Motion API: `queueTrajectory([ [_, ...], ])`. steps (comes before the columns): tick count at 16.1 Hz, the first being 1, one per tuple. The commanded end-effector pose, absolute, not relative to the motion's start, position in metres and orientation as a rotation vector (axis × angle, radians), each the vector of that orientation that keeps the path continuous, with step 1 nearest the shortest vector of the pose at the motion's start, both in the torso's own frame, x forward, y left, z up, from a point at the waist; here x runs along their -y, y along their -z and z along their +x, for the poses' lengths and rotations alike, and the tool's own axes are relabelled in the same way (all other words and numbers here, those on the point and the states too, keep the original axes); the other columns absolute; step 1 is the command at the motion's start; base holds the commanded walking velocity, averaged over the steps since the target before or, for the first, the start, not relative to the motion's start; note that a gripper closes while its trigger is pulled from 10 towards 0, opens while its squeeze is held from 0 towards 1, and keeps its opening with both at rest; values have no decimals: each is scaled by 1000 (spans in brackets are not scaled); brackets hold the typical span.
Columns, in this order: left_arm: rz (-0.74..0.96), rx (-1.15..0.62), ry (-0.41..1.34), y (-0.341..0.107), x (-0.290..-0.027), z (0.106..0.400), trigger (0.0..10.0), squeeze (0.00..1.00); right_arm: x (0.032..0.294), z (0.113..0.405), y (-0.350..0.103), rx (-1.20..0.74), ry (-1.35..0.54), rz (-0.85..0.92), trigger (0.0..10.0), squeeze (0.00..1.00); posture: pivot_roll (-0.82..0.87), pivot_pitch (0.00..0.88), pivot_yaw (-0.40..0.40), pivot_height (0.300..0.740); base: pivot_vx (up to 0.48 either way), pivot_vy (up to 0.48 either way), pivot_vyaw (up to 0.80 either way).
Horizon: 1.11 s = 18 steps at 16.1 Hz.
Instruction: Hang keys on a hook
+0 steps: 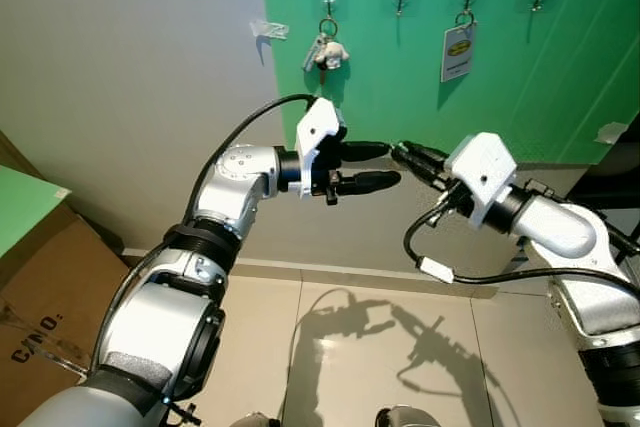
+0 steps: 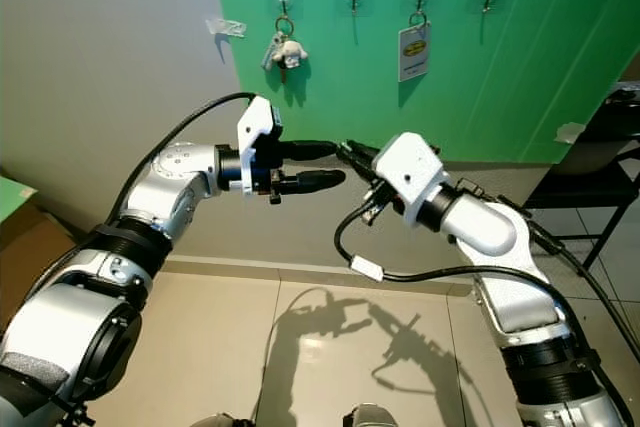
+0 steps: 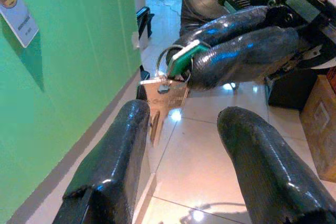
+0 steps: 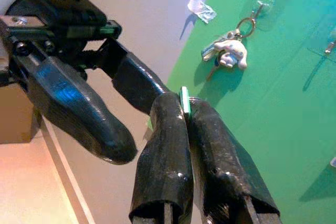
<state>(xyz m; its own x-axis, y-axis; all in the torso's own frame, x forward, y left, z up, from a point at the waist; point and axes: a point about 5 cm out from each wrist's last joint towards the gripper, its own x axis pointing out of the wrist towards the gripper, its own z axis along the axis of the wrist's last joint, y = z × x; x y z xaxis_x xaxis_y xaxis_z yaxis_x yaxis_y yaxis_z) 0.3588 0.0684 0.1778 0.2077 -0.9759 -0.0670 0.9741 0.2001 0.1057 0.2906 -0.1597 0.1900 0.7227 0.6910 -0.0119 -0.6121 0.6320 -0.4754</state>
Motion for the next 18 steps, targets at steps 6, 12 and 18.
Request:
queueTrajectory([
  [6, 164, 24, 1340, -183, -74, 364, 10000, 0, 170, 286, -212, 198, -756, -450, 0, 0, -338, 51, 86, 740, 0, 0, 0],
  [12, 138, 34, 1353, -187, -72, 365, 10000, 0, 168, 282, -215, 178, -795, -399, 0, 0, -342, 38, 93, 740, 0, 0, 0],
  [18, 113, 41, 1379, -188, -66, 364, 10000, 0, 159, 279, -212, 165, -828, -375, 0, 0, -346, 28, 97, 740, 0, 0, 0],
])
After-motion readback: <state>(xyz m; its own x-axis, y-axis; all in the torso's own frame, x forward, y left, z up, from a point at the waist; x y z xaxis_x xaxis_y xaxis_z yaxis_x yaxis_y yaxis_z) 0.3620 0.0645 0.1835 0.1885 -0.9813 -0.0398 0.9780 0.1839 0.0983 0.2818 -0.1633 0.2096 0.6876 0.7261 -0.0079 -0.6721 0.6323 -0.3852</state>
